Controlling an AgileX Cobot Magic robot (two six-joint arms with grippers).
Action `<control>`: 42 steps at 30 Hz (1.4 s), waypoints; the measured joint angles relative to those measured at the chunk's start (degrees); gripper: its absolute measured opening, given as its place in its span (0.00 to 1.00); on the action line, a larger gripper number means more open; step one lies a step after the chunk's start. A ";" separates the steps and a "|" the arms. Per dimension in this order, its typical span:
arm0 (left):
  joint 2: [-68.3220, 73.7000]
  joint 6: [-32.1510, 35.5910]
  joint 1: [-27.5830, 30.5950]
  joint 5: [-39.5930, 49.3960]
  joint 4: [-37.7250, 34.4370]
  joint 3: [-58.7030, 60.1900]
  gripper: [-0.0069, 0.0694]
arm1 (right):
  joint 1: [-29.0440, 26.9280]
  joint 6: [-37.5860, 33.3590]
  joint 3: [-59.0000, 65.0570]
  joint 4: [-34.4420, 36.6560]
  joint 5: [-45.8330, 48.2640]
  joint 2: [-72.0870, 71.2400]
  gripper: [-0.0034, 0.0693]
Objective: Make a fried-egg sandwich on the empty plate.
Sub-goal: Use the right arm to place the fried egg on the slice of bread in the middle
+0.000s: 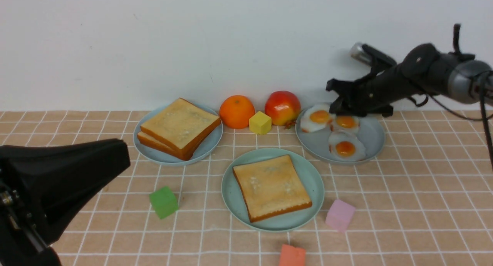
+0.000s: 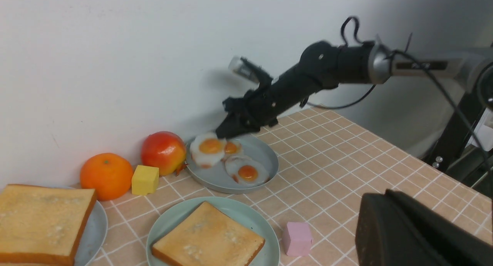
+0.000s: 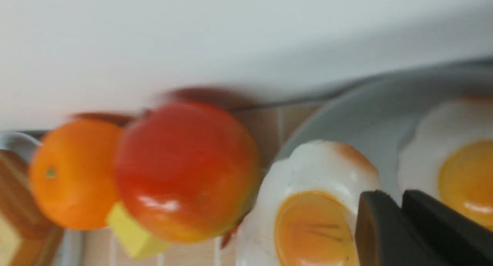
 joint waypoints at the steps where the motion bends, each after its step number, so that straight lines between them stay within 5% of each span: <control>1: 0.00 0.00 0.00 0.00 0.06 0.00 0.08 | 0.00 -0.44 0.00 -0.07 0.09 -0.83 0.14; 14: 0.00 0.00 0.00 1.44 3.70 0.00 0.09 | 0.26 -4.92 9.02 -3.35 11.59 -13.83 0.14; 20: 0.00 0.00 0.00 5.73 5.00 0.00 0.09 | 5.69 -16.50 27.92 8.37 8.20 -25.09 0.14; 26: 0.00 0.00 0.00 7.85 7.86 0.00 0.09 | 11.74 -22.09 34.33 17.44 2.58 -24.57 0.14; 42: 0.00 0.00 0.00 8.65 8.38 0.00 0.11 | 14.23 -22.14 34.40 20.23 -6.97 -17.42 0.18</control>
